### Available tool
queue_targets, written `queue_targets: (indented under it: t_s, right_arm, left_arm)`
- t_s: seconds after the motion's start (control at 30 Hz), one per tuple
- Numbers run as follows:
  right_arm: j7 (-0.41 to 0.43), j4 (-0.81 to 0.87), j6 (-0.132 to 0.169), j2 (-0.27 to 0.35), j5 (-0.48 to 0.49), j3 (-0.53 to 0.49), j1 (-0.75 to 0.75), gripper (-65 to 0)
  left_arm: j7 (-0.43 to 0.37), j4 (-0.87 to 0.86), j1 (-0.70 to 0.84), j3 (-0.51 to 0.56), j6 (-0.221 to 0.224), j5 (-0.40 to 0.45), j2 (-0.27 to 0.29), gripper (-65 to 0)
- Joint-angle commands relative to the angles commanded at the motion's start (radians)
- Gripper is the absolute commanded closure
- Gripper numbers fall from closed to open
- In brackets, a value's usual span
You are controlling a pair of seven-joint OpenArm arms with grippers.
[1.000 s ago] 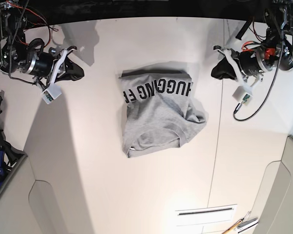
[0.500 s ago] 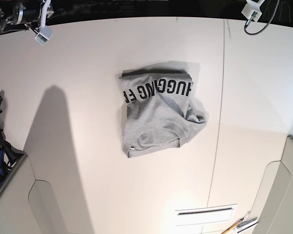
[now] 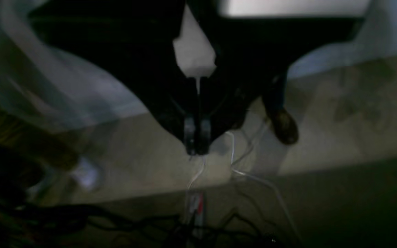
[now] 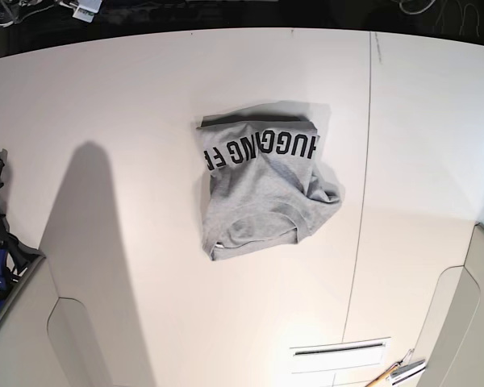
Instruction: Fold the T-shirt properly
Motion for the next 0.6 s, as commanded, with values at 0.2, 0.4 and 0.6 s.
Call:
queue_targets:
  t_s: [0.2, 0.4, 0.6]
  right_arm:
    - [0.24, -0.08, 0.0, -0.029, -0.347, -0.236, 0.026, 0.0]
    - [0.285, -0.296, 0.0, -0.103, -0.639, -0.457, 0.121, 0.0]
    - [0.288, -0.547, 0.001, -0.222, -0.766, -0.528, 0.241, 0.0]
  left_arm:
    - [-0.349, -0.224, 0.016, 0.212, 0.0, 0.347, -0.101, -6.2]
    - [-0.502, -0.613, -0.149, 0.471, 0.065, 0.436, -0.154, -6.1]
    - [-0.566, -0.989, -0.411, 0.673, 0.065, 0.435, -0.14, -6.1]
